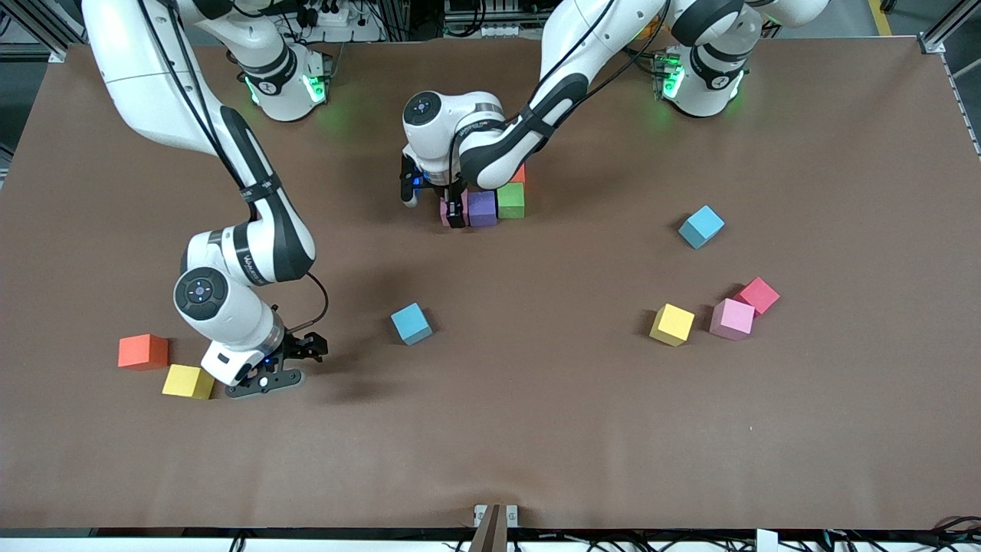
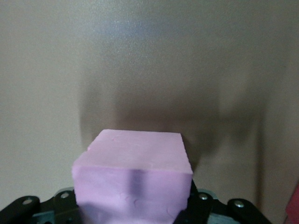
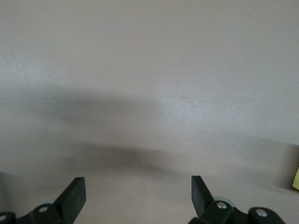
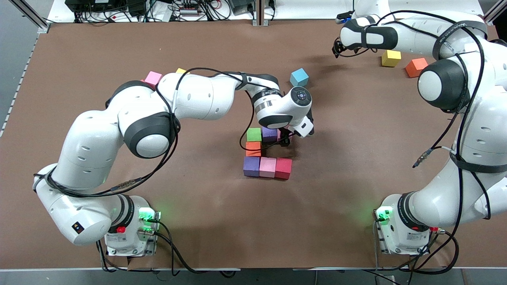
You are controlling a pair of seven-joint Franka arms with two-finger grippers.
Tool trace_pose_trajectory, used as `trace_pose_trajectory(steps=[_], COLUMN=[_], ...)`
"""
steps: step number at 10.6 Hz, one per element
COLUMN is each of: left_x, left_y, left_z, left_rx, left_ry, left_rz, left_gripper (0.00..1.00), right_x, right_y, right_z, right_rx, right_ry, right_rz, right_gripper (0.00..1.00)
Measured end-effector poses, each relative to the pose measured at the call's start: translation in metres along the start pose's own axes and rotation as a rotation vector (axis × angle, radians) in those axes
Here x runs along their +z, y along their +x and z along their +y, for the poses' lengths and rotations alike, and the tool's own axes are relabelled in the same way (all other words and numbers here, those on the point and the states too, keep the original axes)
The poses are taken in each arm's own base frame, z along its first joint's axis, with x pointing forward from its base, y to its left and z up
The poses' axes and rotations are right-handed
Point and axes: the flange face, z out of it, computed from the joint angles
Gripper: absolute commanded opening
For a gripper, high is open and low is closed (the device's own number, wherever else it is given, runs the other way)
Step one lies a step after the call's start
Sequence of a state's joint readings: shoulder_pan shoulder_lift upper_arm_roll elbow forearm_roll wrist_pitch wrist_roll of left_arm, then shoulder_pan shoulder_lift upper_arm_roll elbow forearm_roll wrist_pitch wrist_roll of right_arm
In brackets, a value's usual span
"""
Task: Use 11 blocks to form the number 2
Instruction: 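Place pink on the cluster with the left gripper while the right gripper returns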
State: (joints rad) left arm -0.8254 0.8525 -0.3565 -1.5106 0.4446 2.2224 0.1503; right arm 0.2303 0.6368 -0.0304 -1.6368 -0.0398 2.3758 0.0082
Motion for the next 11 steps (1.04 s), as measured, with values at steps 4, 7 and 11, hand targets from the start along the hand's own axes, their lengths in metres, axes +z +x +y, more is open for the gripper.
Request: trace_pose_trajectory(steps=[4,7,11], left_x=[0.000,-0.003,-0.010], left_y=[0.000,0.002,0.003], left_z=[-0.001,-0.002,-0.003], left_rx=[-0.008,-0.010,-0.010], left_ry=[0.001,0.003,0.008], left_rz=[0.002,0.009,0.015], left_gripper=[1.00,1.00,1.00], right_x=[0.000,0.000,0.000], right_y=[0.000,0.000,0.000], right_z=[0.000,0.000,0.000], right_rx=[0.000,0.000,0.000], right_ry=[0.000,0.000,0.000], right_rz=[0.000,0.000,0.000], right_gripper=[1.00,1.00,1.00])
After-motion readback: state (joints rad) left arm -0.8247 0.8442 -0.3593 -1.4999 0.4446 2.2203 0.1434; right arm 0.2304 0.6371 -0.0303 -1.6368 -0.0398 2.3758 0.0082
